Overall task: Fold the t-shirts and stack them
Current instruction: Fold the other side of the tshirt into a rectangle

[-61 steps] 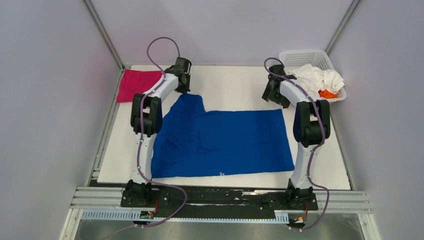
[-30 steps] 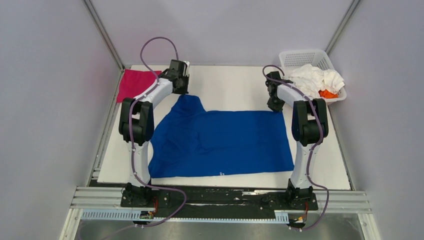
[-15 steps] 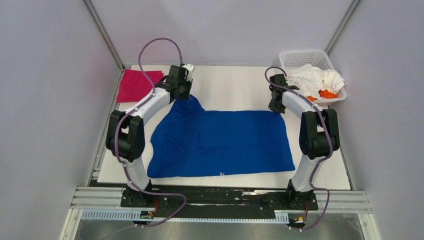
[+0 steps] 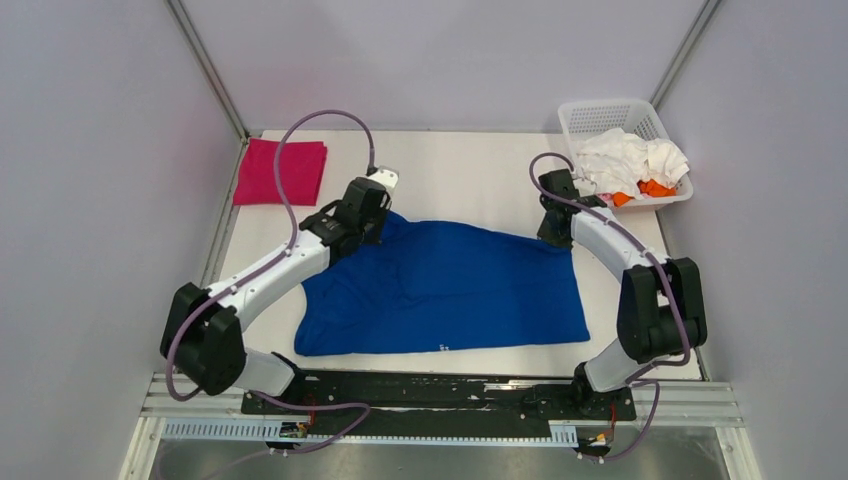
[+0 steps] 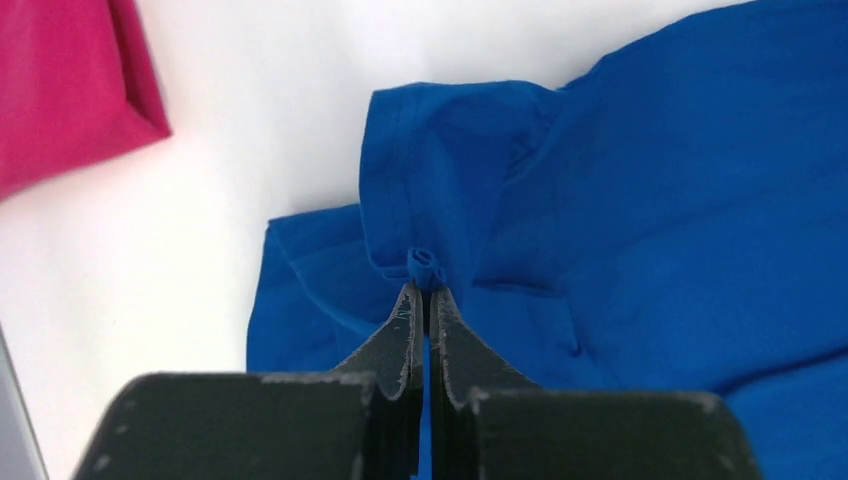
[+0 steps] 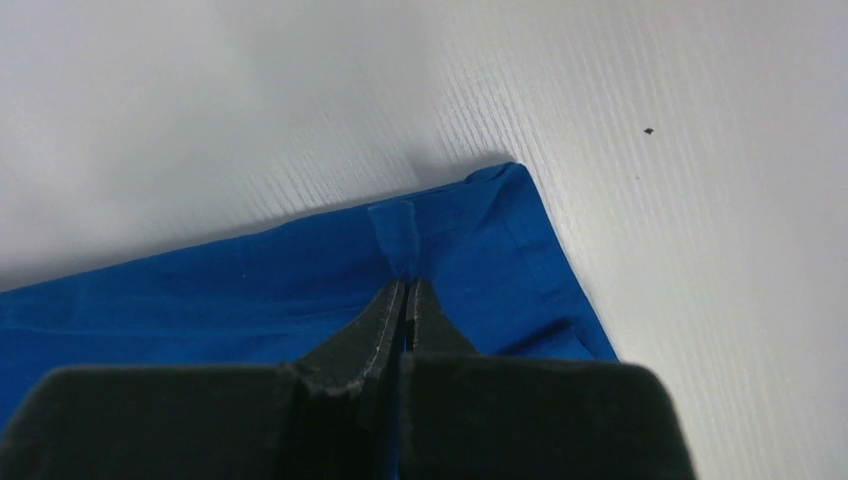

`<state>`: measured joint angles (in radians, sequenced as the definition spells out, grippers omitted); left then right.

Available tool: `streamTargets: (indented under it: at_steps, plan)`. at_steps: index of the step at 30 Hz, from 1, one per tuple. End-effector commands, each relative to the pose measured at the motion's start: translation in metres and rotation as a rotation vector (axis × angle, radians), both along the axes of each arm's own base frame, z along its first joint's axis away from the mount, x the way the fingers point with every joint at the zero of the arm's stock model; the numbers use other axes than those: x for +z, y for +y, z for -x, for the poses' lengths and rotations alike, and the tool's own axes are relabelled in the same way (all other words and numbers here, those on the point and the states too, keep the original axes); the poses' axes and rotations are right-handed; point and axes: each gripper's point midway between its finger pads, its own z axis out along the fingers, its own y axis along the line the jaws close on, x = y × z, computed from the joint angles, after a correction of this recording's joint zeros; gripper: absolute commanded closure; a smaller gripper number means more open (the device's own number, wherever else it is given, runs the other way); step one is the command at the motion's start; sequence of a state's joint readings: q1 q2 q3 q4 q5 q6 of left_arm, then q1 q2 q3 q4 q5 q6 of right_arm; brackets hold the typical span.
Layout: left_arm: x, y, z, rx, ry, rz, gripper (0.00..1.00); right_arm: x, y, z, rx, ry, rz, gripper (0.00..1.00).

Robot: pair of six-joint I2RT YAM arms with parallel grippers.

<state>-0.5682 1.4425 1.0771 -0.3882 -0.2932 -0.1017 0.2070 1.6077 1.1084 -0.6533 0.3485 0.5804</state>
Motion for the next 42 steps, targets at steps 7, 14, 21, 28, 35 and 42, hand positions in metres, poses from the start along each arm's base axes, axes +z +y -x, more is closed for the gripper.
streamTargets:
  at_steps: [7,14,21,28,35,42]
  plan:
    - [0.026,0.017,0.066,0.104,-0.039,-0.014,1.00,0.027,-0.012,0.032,-0.048,-0.072,0.013,1.00]
    - [0.025,0.023,0.100,0.163,-0.015,-0.073,1.00,0.028,-0.018,0.050,-0.052,-0.062,0.027,1.00]
    - [0.023,0.041,0.139,0.271,0.029,-0.200,1.00,0.022,-0.030,0.067,-0.090,-0.030,0.051,1.00]
    - [0.001,0.035,0.162,0.274,0.113,-0.273,1.00,0.006,-0.038,0.072,-0.131,0.020,0.061,1.00]
    - [-0.042,0.008,0.191,0.199,0.285,-0.136,1.00,-0.014,-0.035,0.078,-0.150,0.061,0.046,0.91]
    - [-0.056,-0.026,0.229,0.086,0.450,0.166,0.11,-0.020,-0.045,0.112,-0.272,0.073,0.017,0.50]
